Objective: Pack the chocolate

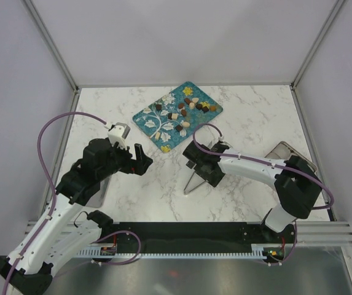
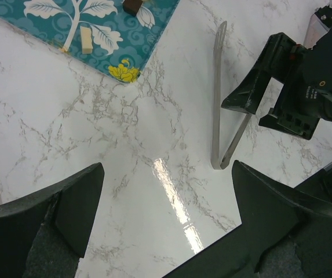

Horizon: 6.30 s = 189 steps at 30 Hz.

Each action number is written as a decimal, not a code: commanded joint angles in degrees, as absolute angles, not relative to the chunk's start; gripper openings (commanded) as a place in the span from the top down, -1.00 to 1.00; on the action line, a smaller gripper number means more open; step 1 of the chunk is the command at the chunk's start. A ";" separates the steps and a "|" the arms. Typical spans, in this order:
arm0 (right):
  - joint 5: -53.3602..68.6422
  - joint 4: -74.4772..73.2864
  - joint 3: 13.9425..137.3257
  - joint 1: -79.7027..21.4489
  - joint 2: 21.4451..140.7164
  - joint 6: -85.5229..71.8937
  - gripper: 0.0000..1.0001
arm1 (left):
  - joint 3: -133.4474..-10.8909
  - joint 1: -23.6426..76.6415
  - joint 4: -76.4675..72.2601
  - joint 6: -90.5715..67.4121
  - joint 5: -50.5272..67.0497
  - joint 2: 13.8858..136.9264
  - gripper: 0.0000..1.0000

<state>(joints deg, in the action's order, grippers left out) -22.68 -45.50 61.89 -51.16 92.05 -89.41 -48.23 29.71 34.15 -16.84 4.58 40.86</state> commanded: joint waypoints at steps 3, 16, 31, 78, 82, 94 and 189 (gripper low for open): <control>-22.15 -45.44 64.68 -51.33 95.70 -94.48 -0.96 | -47.90 29.88 33.31 -15.21 3.34 40.60 -0.99; -26.54 -43.51 63.37 -50.80 99.40 -95.27 -0.96 | -47.72 29.88 33.49 -15.21 3.87 40.78 -0.99; -25.23 -43.33 63.98 -47.46 103.88 -92.82 -0.96 | -47.72 29.88 33.49 -15.21 3.51 41.66 -0.99; -22.77 -52.29 67.94 -48.16 68.65 -40.26 -0.42 | -47.72 29.88 33.66 -14.85 2.46 43.15 -0.99; -21.45 -53.35 69.43 -48.16 68.82 -37.54 -0.34 | -47.64 29.88 33.58 -14.85 2.64 43.33 -0.99; -19.70 -44.65 85.33 -42.73 84.10 -13.89 -0.19 | -47.64 29.88 33.57 -14.77 2.81 44.65 -0.99; -17.40 -59.32 75.59 -12.23 76.82 -23.73 0.46 | -47.99 29.97 33.75 -15.29 3.69 41.66 -0.99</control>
